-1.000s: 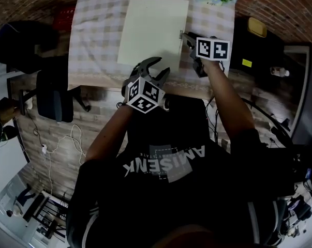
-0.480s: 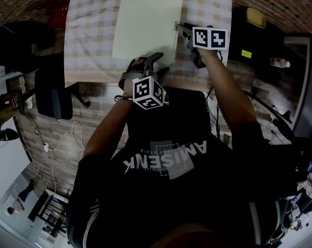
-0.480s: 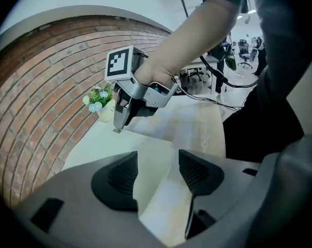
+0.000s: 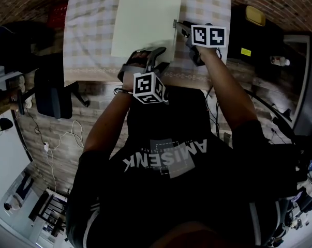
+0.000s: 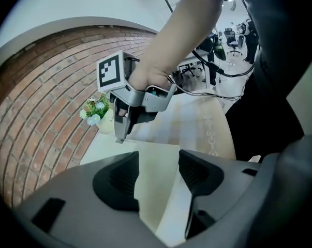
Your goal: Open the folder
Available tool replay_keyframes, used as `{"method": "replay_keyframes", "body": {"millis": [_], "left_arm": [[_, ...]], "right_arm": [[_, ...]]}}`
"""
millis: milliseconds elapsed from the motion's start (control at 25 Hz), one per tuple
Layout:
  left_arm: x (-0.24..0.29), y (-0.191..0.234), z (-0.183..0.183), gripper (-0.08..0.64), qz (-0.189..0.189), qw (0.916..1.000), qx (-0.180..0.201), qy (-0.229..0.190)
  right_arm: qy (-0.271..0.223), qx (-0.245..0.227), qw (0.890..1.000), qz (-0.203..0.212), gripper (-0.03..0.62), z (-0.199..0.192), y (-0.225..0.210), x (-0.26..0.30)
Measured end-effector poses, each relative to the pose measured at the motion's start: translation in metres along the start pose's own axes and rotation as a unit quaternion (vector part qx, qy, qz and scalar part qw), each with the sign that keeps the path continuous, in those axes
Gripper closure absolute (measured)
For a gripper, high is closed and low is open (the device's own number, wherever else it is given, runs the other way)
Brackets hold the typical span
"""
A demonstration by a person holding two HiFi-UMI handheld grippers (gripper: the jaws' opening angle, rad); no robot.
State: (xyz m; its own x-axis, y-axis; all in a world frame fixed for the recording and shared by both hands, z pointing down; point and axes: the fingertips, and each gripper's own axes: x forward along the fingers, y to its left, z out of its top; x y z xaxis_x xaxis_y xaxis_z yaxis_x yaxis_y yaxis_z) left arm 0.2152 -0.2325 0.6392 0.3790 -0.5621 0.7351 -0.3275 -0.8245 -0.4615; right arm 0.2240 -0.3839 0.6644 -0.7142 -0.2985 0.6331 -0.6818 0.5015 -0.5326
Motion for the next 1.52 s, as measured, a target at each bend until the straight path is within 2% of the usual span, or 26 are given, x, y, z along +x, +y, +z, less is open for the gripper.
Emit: {"method": "replay_keyframes", "body": {"millis": [120,280,480,720,880,1040,1200,1520], "left_arm": [[-0.007,0.003,0.006,0.315,-0.002,0.9998,0.007,-0.019],[-0.014,0.000,0.011,0.401,-0.002,0.9991,0.030,-0.031],[-0.017,0.004,0.014,0.415,0.007,0.9983,0.034,-0.046],[-0.022,0.000,0.017,0.511,0.013,0.9974,0.044,-0.055],[-0.025,0.009,0.019,0.529,0.020,0.9977,0.015,-0.062],[-0.034,0.025,0.019,0.545,0.048,0.9957,-0.022,-0.075],[-0.051,0.047,0.022,0.546,0.073,0.9899,-0.080,-0.092],[-0.080,0.085,0.029,0.546,0.119,0.9782,-0.119,-0.122]], "right_arm": [[0.001,0.001,1.000,0.001,0.431,0.000,0.000,0.000],[0.003,0.005,1.000,0.003,0.425,-0.001,0.000,0.001],[-0.003,0.020,1.000,0.005,0.423,-0.001,-0.002,0.000],[-0.003,0.031,0.999,0.009,0.424,-0.003,-0.001,0.000],[0.000,0.029,1.000,0.004,0.422,-0.002,-0.002,0.000],[0.009,0.031,0.999,-0.002,0.422,-0.004,-0.001,0.001],[0.011,0.040,0.999,-0.005,0.420,-0.004,-0.002,0.000],[0.016,0.049,0.999,-0.012,0.416,-0.003,-0.002,-0.001]]}}
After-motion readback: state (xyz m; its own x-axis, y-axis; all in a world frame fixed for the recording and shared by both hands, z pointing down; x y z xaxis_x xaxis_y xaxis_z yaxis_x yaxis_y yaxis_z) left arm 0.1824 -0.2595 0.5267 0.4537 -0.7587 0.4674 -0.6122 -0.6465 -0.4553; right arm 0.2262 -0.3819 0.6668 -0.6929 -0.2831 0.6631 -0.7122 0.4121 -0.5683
